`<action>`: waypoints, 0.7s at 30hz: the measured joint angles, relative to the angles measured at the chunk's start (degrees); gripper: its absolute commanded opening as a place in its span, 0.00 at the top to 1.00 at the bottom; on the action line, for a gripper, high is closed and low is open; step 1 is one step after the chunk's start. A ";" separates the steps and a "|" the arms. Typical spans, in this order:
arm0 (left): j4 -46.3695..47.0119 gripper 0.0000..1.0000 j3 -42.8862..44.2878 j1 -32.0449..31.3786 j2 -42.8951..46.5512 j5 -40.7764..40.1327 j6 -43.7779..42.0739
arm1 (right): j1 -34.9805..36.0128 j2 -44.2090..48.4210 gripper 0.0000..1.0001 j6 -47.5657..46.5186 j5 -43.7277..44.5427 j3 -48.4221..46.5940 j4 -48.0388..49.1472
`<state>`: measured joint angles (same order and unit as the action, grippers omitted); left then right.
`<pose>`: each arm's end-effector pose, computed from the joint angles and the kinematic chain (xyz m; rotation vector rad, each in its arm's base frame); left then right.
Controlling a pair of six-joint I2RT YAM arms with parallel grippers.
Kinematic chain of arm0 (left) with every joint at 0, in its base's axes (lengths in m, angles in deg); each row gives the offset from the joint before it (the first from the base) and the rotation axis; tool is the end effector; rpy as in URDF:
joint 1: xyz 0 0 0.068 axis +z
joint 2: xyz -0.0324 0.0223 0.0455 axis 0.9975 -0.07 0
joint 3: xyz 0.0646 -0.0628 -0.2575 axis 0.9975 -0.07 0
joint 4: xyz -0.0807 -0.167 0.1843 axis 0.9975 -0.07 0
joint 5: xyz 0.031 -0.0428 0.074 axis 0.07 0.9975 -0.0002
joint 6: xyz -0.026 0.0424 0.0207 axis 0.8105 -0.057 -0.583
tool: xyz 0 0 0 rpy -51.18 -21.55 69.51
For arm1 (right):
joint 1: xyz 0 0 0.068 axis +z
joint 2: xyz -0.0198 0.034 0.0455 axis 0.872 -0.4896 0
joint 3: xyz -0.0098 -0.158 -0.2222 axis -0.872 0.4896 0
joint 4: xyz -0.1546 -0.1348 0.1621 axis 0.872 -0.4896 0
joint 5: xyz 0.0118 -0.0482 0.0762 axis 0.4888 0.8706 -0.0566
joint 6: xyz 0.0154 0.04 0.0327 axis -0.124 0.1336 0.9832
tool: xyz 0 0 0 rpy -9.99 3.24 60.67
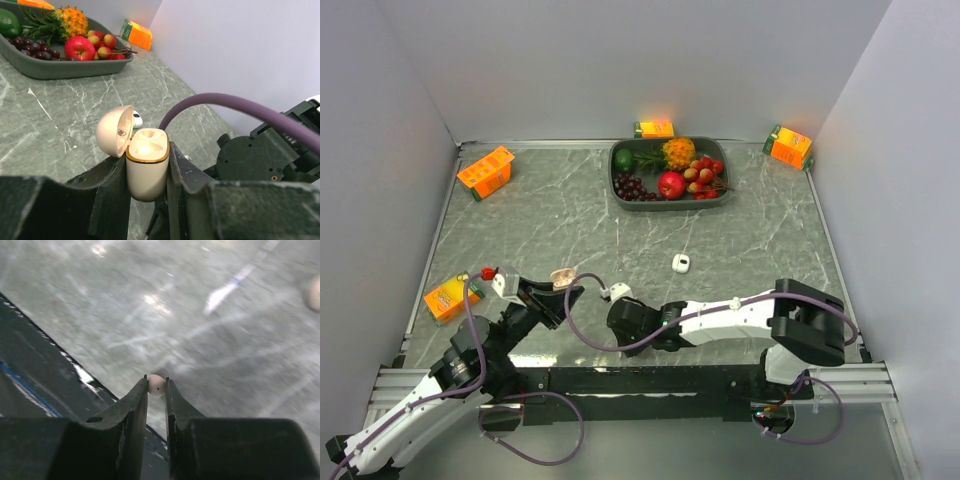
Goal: Insert the wireless bluetooth earbuds into the charging case
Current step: Pick up the earbud from the center of the board.
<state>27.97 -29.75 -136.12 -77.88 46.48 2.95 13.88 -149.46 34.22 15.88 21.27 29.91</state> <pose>0.0622 -0.0669 0.2442 0.1401 1.4708 -1.0568 0.0862 0.2987 0.1599 -0.8657 2.4823 0.6142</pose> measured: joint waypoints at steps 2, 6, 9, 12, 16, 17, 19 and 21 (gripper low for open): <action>0.02 0.99 0.00 0.00 0.00 0.00 0.00 | -0.33 1.86 1.00 -0.20 1.40 0.90 -1.70; 0.20 0.99 0.00 0.00 0.02 0.02 0.00 | -2.16 6.23 1.00 -0.76 4.11 2.67 -4.07; 0.87 0.99 0.00 0.00 -0.39 0.04 0.00 | -4.61 9.44 1.00 -1.09 6.38 3.69 -5.38; 1.97 0.99 0.00 0.00 -1.60 0.09 -0.02 | -6.64 13.57 1.00 -1.60 9.53 4.35 -6.86; 4.28 0.99 0.00 0.00 -4.50 0.46 -0.09 | -7.43 21.14 1.00 -3.17 15.13 4.26 -8.83; 4.81 0.99 0.00 0.00 -5.16 0.48 -0.13 | -7.43 23.28 1.00 -3.76 16.37 4.02 -9.31; 6.10 0.99 0.00 0.00 -6.82 0.59 -0.20 | -7.45 27.32 1.00 -4.96 18.84 2.93 -10.16; 7.69 0.99 0.00 0.00 -8.68 1.01 -0.24 | -7.43 30.42 1.00 -6.49 21.07 0.96 -11.06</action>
<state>35.66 -29.75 -136.12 -86.56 47.49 2.71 6.45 -119.03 27.72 36.95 22.23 18.85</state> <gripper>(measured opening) 0.324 0.235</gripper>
